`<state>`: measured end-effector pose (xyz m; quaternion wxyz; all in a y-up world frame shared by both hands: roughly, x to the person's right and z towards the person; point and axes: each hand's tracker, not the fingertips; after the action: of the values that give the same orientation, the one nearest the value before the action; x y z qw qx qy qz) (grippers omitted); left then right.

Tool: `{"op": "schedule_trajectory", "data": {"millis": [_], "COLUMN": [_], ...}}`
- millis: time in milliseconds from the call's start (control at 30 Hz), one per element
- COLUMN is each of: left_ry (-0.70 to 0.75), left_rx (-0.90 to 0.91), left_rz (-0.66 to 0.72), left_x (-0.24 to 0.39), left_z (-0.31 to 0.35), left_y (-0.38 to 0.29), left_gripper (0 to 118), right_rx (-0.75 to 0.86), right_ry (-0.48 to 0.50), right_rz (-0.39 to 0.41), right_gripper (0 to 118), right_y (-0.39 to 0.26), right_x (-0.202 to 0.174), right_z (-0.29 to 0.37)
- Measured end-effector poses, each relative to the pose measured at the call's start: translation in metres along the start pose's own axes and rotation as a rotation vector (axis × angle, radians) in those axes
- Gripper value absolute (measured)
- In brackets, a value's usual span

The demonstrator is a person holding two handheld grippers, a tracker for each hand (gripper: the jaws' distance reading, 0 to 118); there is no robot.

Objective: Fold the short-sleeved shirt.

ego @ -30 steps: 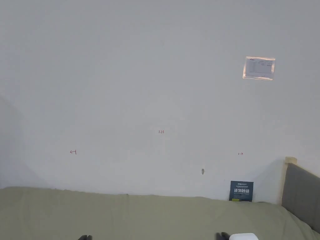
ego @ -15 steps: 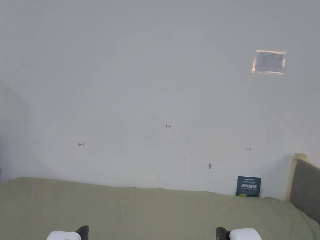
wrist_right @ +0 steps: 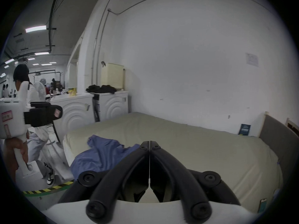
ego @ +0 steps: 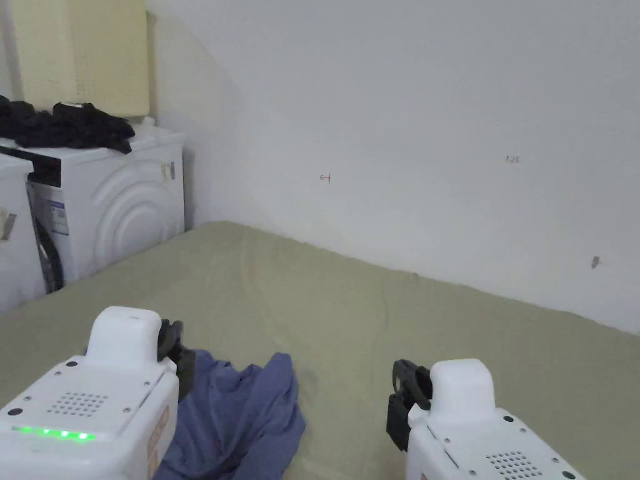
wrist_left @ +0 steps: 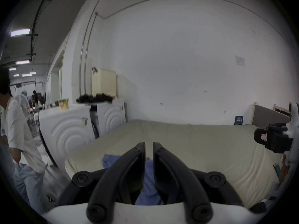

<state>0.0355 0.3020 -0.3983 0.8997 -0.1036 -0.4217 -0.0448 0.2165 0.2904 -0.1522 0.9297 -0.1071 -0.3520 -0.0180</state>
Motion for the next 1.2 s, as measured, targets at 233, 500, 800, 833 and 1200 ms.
{"op": "schedule_trajectory", "data": {"millis": [233,500,800,833,1200], "left_ry": [-0.022,-0.163,-0.154,-0.129,-0.107], "left_rx": [-0.494,-0.734,-0.695,-0.705,-0.667], "left_rz": [-0.031,0.098,-0.017,-0.022,0.068], "left_x": [-0.024,-0.009,0.040,0.041,0.035], "left_z": [-0.127,-0.254,-0.331,-0.339,-0.335], "left_y": [-0.056,-0.138,-0.164,-0.170,-0.197], "left_gripper": [10,18,115,110,2], "right_rx": [-0.108,-0.233,-0.310,-0.314,-0.343], "right_ry": [0.027,0.008,-0.037,-0.039,-0.057], "right_rz": [-0.017,0.033,0.031,0.037,0.009], "right_gripper": [5,5,5,5,5], "right_y": [-0.026,-0.061,-0.078,-0.079,-0.087], "right_x": [0.002,0.026,0.054,0.055,0.073], "right_z": [-0.030,-0.069,-0.095,-0.095,-0.090]}}
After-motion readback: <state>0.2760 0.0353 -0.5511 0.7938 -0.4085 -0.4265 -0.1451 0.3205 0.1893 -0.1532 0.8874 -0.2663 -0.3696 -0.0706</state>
